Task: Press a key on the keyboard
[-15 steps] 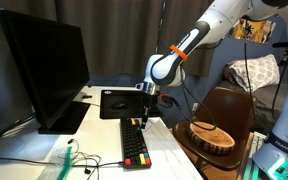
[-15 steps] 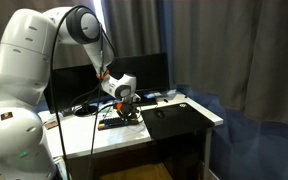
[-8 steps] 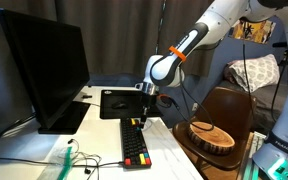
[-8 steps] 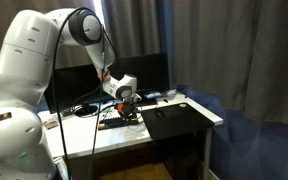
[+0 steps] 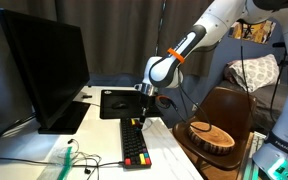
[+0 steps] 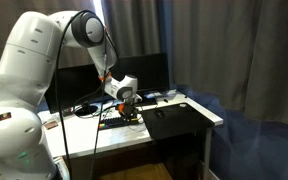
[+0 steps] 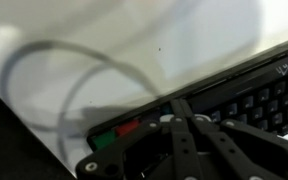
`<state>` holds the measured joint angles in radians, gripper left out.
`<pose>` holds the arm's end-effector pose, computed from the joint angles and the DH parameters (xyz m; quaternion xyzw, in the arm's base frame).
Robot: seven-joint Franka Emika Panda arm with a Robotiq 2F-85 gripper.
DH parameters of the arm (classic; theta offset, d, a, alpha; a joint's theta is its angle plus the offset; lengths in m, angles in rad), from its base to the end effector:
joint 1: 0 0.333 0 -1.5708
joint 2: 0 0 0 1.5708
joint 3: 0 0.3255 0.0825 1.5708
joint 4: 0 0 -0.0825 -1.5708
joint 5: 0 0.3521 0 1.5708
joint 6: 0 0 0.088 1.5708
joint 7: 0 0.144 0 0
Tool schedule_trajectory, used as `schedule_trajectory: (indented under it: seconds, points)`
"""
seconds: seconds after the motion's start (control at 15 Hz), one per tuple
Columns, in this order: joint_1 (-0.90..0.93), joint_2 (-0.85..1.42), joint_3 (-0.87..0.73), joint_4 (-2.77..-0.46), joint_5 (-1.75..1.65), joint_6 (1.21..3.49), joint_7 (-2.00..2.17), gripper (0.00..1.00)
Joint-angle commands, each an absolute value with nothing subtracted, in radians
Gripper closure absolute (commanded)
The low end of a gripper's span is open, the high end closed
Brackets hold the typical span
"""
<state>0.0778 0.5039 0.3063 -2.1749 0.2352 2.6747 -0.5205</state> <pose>0.5107 0.2077 0.1677 -0.9390 -0.3201 -0.0111 0.1255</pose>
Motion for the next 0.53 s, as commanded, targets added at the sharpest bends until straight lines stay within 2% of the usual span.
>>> schedule_trajectory:
  seconds: [0.0, 0.47]
  points:
    - [0.057, 0.536, 0.325, -2.149, 0.202, 2.68, -0.499, 1.0]
    - [0.032, 0.43, 0.352, -2.203, 0.217, 2.675, -0.512, 1.0]
